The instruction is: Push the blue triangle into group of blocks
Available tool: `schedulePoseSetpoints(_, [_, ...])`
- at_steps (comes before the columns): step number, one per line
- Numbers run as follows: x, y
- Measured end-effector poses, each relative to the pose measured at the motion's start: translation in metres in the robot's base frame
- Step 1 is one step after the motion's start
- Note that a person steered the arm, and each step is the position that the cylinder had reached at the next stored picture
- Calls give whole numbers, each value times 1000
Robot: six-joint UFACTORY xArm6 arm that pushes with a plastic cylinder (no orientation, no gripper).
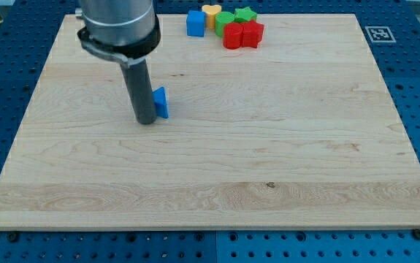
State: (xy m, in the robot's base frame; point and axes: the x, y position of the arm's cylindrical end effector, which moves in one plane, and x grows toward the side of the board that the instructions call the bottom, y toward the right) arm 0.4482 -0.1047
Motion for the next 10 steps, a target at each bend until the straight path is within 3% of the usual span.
schedulePoseSetpoints(4, [-30,54])
schedulePoseSetpoints(8, [-103,52])
schedulePoseSetpoints(10, [-120,52])
